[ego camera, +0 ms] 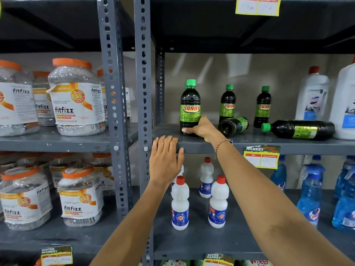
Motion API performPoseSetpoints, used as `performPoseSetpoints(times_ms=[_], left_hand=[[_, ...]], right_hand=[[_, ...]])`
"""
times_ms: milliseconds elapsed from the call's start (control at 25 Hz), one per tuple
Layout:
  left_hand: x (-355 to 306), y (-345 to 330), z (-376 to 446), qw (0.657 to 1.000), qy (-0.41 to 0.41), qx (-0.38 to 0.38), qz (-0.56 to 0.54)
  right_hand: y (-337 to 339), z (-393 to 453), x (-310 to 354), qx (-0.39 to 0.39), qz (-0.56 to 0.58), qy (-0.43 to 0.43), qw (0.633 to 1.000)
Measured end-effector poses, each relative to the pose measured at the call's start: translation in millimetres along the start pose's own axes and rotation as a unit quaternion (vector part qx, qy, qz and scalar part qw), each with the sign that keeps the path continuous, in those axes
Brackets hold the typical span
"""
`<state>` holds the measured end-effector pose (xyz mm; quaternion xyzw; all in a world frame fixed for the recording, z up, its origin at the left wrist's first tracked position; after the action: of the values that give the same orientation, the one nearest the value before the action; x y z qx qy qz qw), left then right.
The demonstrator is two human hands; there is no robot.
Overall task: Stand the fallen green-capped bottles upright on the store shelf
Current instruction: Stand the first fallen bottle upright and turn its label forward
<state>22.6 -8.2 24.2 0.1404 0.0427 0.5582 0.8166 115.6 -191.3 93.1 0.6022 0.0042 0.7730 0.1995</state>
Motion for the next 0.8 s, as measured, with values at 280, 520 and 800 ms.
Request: performPoseSetpoints(times_ms=[280,520,800], left_hand=[[-14.5,11.1,62.2,0.977,0.116,0.161,-0.074],[-7.7,-21.2,105.6,0.844,0.222,0.397,-0.285],[-7.2,-26.0,107.4,0.857,0.203,0.364,-0.302]], right_hand=[[15.1,-59.1,24.4,-0.093,0.131,-0.009,0.987],[12.7,-54.1,23.9,-0.092,0.101,-0.01,0.991],[10.5,-63.3,29.2,-0.098,0.003,0.019,0.995]])
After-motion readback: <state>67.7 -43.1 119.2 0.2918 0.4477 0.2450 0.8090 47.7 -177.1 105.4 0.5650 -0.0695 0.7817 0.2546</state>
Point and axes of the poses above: each hand's wrist, its own z-axis towards the middle knuckle, its own y-axis out of the back of the hand, x = y × z, the point moved 4 cm from there along z, towards the middle knuckle, and after that the axes turned 9 degrees about z, right-handed, at the moved point
